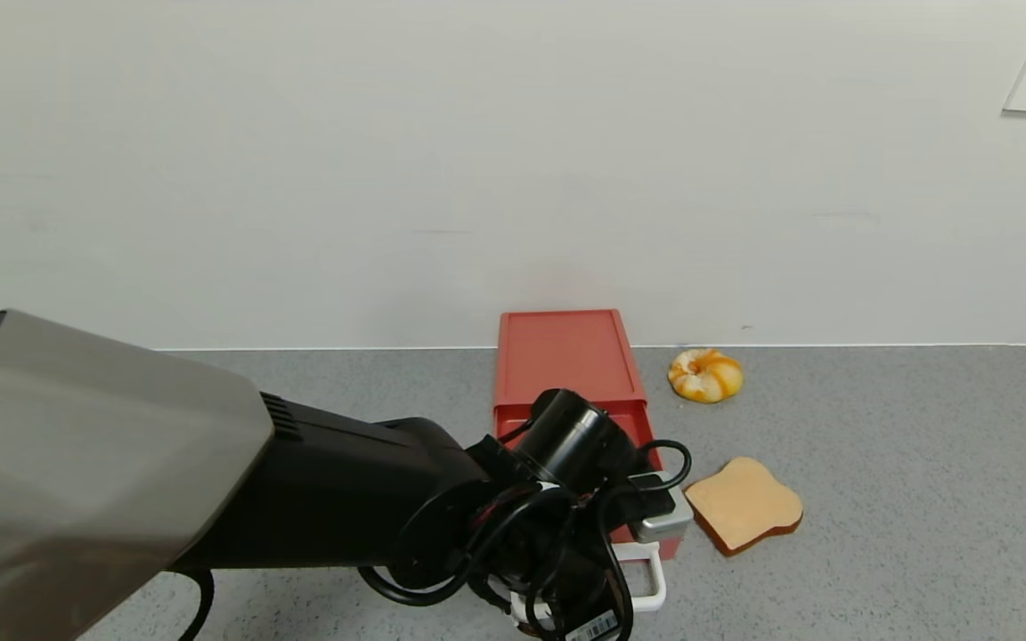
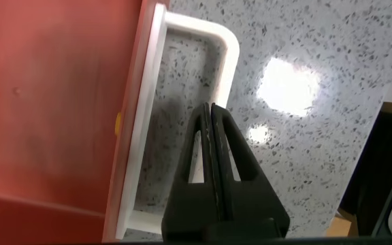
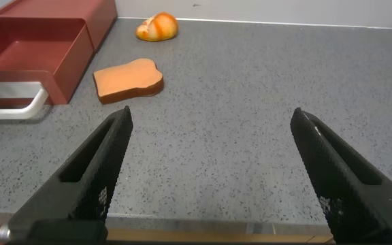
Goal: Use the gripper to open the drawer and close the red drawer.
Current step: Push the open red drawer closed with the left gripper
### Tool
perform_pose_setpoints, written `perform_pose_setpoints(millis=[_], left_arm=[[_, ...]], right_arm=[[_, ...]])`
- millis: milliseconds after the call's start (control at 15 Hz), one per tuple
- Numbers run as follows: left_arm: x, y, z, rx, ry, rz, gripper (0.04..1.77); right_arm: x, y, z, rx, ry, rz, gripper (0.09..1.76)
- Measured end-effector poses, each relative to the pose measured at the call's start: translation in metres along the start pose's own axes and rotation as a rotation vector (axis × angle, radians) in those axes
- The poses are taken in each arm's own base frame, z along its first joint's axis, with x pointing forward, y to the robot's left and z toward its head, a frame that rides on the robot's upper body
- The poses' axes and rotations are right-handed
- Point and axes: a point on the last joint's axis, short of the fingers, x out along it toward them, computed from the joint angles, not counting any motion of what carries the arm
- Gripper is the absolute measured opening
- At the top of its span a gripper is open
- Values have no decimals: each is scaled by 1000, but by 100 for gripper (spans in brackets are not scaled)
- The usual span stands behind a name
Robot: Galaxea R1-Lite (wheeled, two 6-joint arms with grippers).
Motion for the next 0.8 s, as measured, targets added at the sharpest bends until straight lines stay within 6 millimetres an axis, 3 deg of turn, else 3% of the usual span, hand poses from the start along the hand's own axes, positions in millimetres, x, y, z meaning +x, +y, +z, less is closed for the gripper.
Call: perform_pose_setpoints(millis=[800], left_arm=[[6,7,-4,28,38,52,11]], right_arm=[[0,0,0,0,0,0,171]])
